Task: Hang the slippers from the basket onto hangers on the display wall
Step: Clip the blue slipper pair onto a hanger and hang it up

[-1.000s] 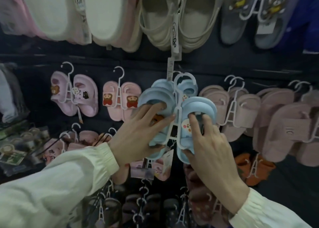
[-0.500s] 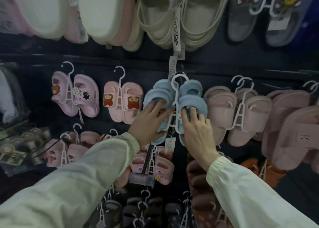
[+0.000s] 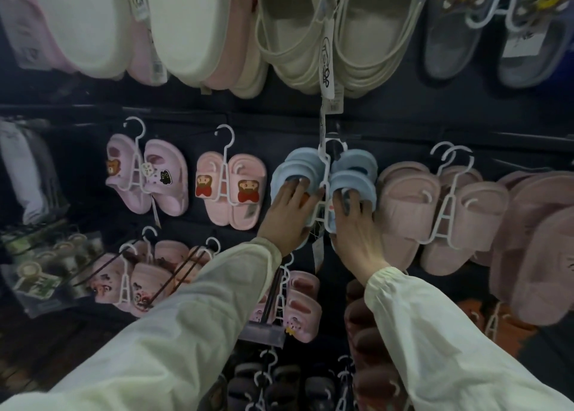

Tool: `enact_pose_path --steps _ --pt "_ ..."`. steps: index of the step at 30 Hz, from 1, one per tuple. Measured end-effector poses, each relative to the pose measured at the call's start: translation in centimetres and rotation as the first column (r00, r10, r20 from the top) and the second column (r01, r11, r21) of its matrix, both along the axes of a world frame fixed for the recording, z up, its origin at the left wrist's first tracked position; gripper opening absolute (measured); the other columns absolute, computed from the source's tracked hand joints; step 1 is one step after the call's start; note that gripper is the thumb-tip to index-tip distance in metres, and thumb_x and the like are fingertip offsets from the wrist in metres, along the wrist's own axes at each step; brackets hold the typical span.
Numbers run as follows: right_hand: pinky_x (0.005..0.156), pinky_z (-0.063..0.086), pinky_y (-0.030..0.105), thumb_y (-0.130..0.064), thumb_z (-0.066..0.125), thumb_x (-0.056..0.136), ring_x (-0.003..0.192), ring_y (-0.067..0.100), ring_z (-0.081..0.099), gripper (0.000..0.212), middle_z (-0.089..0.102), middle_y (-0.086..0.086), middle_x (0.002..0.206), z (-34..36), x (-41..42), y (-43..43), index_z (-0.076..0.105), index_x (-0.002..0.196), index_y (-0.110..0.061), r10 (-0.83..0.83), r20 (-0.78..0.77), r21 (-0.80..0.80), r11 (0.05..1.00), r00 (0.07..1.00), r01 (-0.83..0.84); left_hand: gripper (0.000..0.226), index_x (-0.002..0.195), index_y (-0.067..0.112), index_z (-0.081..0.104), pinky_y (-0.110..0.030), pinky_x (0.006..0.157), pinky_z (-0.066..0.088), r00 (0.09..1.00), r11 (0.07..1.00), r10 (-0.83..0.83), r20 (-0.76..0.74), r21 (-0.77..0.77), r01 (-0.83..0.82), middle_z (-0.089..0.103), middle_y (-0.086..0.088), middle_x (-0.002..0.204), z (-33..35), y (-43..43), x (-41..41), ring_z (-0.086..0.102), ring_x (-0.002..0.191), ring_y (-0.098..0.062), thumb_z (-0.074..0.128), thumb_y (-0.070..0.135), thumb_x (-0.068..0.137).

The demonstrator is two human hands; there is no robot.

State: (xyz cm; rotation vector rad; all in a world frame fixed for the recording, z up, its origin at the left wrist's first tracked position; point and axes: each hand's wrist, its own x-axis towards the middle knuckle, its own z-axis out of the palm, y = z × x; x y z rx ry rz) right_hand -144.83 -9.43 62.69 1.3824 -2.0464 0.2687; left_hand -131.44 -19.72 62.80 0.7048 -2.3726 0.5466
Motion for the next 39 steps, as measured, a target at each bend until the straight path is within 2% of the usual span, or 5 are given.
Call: enact_pose_path --steps 10,22,27,32,39 --pt "0.078 0.053 0.05 -0.036 0.073 0.083 0.1 0.042 0.053 0.081 0.036 0.022 0.142 -0.9 0.0 1.1 0.034 0.148 -0.005 0.146 0.115 -0.12 0.984 0.983 -0.133 0.102 0.16 0.024 0.01 -0.052 0.12 0.021 0.999 0.998 0.004 0.038 0.06 -0.006 0.019 -0.015 0.161 -0.8 0.6 1.0 0.015 0.149 -0.04 0.072 0.036 0.081" --pt "0.099 0.046 0.052 -0.009 0.071 0.079 0.114 0.044 0.052 0.064 0.041 0.021 0.133 0.7 1.6 2.5 0.045 0.138 -0.003 0.359 0.509 -0.437 0.891 0.782 -0.124 0.085 0.153 0.023 0.029 -0.051 0.117 0.024 0.998 0.989 -0.052 0.028 0.139 0.047 0.005 -0.01 0.166 -1.0 2.1 2.6 0.006 0.151 -0.038 0.073 0.033 0.081" --pt "0.101 0.042 0.043 -0.007 0.066 0.084 0.118 0.041 0.051 0.054 0.042 0.019 0.136 2.1 2.1 3.2 0.051 0.136 -0.005 0.381 0.589 -0.464 0.881 0.713 -0.087 0.088 0.15 0.019 0.039 -0.056 0.112 0.035 0.994 0.982 -0.112 0.007 0.154 0.11 0.014 -0.015 0.165 -1.9 2.7 4.3 0.019 0.148 -0.042 0.079 0.024 0.072" --pt "0.105 0.04 0.04 -0.003 0.061 0.085 0.123 0.035 0.049 0.055 0.039 0.015 0.142 1.3 3.8 5.0 0.048 0.139 -0.004 0.399 0.577 -0.478 0.872 0.713 -0.101 0.079 0.155 0.023 0.034 -0.056 0.115 0.028 0.993 0.976 -0.112 0.043 0.192 0.102 0.013 -0.013 0.165 -3.6 3.4 6.6 0.015 0.15 -0.04 0.067 0.029 0.083" --pt "0.098 0.047 0.055 -0.013 0.067 0.087 0.13 0.039 0.046 0.065 0.035 0.017 0.149 -4.4 8.9 7.6 0.04 0.146 -0.008 0.377 0.504 -0.369 0.907 0.777 -0.201 0.079 0.154 0.026 0.033 -0.055 0.113 0.034 0.997 0.969 -0.072 0.005 0.239 0.068 0.02 -0.011 0.164 -7.1 6.7 10.9 0.022 0.148 -0.036 0.069 0.036 0.084"
